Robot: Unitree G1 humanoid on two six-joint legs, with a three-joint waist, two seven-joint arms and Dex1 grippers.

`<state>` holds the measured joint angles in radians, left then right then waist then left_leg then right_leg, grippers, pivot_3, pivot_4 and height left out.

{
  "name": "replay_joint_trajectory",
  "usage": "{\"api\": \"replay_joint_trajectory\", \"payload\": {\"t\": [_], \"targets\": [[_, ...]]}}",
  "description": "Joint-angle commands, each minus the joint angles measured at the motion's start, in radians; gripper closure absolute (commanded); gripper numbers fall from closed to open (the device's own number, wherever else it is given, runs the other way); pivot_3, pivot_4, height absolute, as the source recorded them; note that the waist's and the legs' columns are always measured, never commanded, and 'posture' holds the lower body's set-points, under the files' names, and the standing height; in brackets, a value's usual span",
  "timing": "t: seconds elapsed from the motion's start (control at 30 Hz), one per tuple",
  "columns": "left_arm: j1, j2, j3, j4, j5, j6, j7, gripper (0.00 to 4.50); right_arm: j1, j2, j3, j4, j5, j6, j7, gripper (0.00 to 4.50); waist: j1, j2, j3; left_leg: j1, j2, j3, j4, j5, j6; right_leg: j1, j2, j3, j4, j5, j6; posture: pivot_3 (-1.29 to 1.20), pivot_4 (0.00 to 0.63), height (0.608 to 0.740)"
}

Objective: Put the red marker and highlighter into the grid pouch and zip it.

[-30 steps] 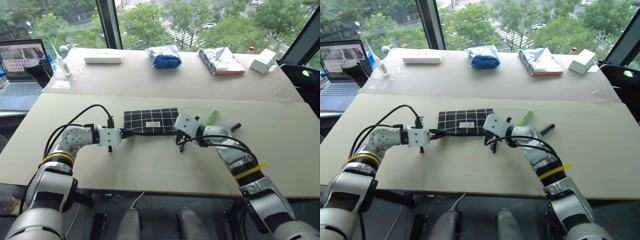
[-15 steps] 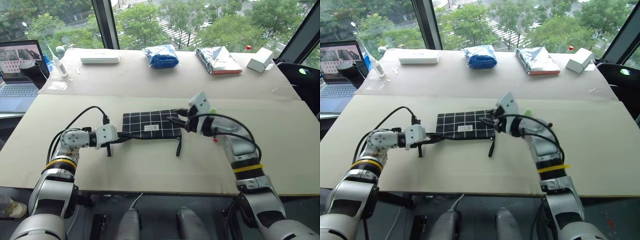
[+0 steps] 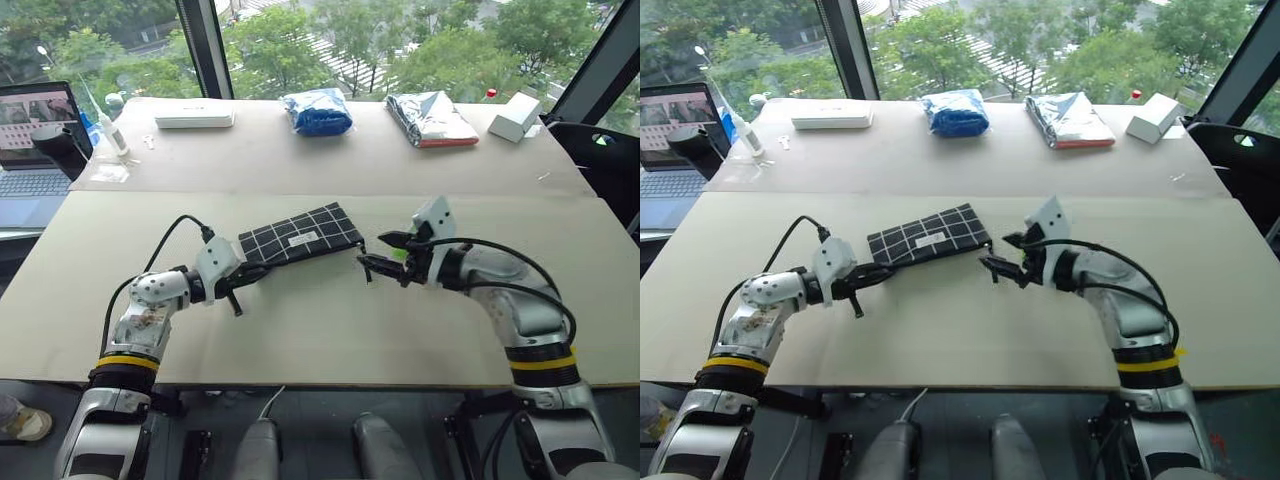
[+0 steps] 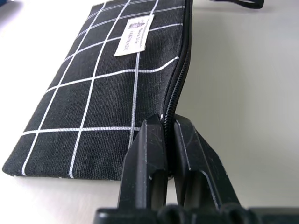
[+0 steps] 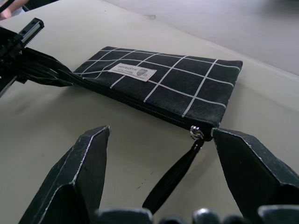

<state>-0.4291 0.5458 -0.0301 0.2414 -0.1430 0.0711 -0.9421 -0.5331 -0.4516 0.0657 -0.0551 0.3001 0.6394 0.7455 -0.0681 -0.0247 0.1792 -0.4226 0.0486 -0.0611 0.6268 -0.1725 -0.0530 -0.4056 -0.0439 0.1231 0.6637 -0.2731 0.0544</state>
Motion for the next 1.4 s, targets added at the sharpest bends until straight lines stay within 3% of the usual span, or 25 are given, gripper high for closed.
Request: {"api": "replay_joint_trajectory", "payload": {"t": [0.03, 0.4, 0.8, 0.93, 1.2, 1.4], "targets": [[0.004, 0.005, 0.009, -0.079, 0.021, 0.068, 0.075, 4.5, -0.001, 0.002, 0.041, -0.005, -0.075, -0.051, -0.057, 0.65, 0.0, 0.0, 0.0, 0.0, 0.0, 0.0, 0.0, 0.0, 0.0, 0.0, 0.0, 0.0, 0.0, 0.0, 0.0, 0.0, 0.15, 0.74], [0.022, -0.003, 0.003, -0.164, 0.011, 0.163, 0.131, 4.5, -0.109, 0.071, 0.065, 0.219, -0.183, -0.169, -0.168, 0.65, 0.0, 0.0, 0.0, 0.0, 0.0, 0.0, 0.0, 0.0, 0.0, 0.0, 0.0, 0.0, -0.001, 0.0, 0.0, 0.0, 0.15, 0.74], [0.041, -0.012, -0.004, -0.221, 0.007, 0.205, 0.148, 4.5, -0.223, 0.121, 0.065, 0.446, -0.251, -0.292, -0.194, 0.65, 0.002, 0.0, 0.0, 0.0, 0.0, 0.0, 0.0, 0.0, 0.0, 0.0, 0.0, 0.0, -0.001, 0.0, 0.0, 0.0, 0.15, 0.74], [0.041, -0.009, -0.001, -0.228, 0.003, 0.211, 0.151, 4.5, -0.223, 0.118, 0.068, 0.46, -0.263, -0.306, -0.185, 1.7, 0.0, 0.0, 0.0, 0.0, 0.0, 0.0, -0.001, 0.0, 0.0, 0.0, 0.0, 0.0, -0.001, 0.0, 0.0, 0.0, 0.15, 0.74], [0.029, -0.011, 0.003, -0.228, 0.002, 0.218, 0.157, 4.5, -0.213, 0.122, 0.077, 0.457, -0.276, -0.323, -0.15, 4.45, -0.001, 0.0, 0.0, 0.0, 0.0, 0.0, -0.001, 0.0, 0.0, 0.0, 0.0, 0.0, -0.001, 0.0, 0.0, 0.0, 0.15, 0.74], [0.021, -0.016, 0.003, -0.223, 0.002, 0.219, 0.166, 4.5, -0.222, 0.132, 0.078, 0.452, -0.273, -0.327, -0.128, 4.45, -0.001, 0.0, 0.0, 0.0, 0.0, 0.0, -0.001, 0.0, 0.0, 0.0, 0.0, 0.0, -0.001, 0.0, 0.0, 0.0, 0.15, 0.74]]}}
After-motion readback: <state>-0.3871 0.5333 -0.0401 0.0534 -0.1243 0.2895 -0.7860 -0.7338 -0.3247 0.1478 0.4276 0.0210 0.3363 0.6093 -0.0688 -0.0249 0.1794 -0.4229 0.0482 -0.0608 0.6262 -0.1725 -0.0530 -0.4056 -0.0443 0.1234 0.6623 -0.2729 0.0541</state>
